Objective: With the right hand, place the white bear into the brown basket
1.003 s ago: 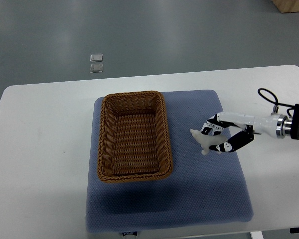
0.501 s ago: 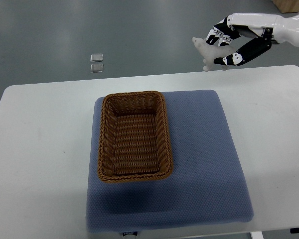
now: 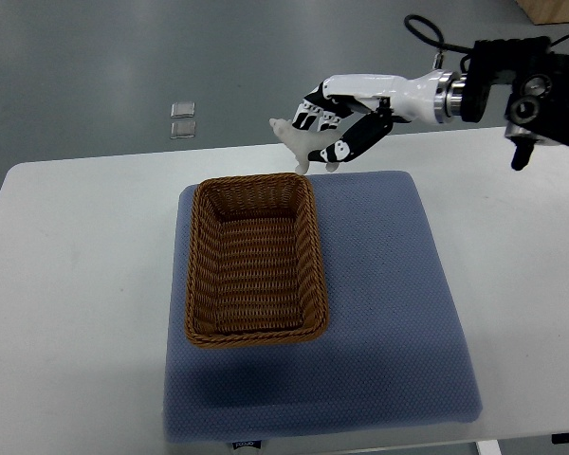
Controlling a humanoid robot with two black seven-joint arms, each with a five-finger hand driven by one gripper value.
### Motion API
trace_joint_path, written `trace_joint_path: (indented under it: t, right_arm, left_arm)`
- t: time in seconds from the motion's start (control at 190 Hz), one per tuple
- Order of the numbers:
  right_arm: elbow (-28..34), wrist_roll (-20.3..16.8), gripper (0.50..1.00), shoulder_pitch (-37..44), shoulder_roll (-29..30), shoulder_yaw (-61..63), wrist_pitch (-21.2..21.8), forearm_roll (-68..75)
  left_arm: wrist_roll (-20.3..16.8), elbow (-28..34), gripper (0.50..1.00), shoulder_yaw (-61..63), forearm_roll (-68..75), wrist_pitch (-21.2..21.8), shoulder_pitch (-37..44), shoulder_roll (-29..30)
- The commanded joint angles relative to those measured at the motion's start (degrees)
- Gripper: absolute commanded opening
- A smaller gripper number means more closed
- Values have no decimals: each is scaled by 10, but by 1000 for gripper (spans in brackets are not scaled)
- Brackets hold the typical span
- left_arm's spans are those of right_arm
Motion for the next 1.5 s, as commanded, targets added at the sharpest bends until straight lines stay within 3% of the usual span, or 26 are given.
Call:
trace_joint_path:
  t: [0.0,0.142,0.406,1.113,1.161,1.224,1.309,1.356,1.493]
  right_arm:
    - [-57,0,500,-5,69,-6,-9,-3]
    - [-113,0,500,-16,143,-22,-17,-12]
    - [-138,0,500,-67,189,-32,-37,-27]
    - [-173,1,500,-131,225,-34,-72,-48]
    - [-174,1,647,-133,226,-33,-72,-48]
    - [-176,1,768,-133,226,-32,-72,-48]
    - [-177,1,832,-133,224,-31,-72,-46]
    - [-177,1,897,-133,223,-30,-72,-46]
    - [-177,0,917,-128,217,-23,-69,-43]
  left_arm:
    - [0,3,1000,0,-1,0,0,0]
    - [0,4,1000,-2,-1,0,0,0]
    - [0,4,1000,-2,-1,0,0,0]
    - [0,4,1000,-1,-1,0,0,0]
    - [0,4,1000,-1,-1,0,0,0]
    - [0,4,1000,-1,-1,0,0,0]
    - [0,4,1000,-1,-1,0,0,0]
    - [0,4,1000,-1,-1,0,0,0]
    - [0,4,1000,-1,-1,0,0,0]
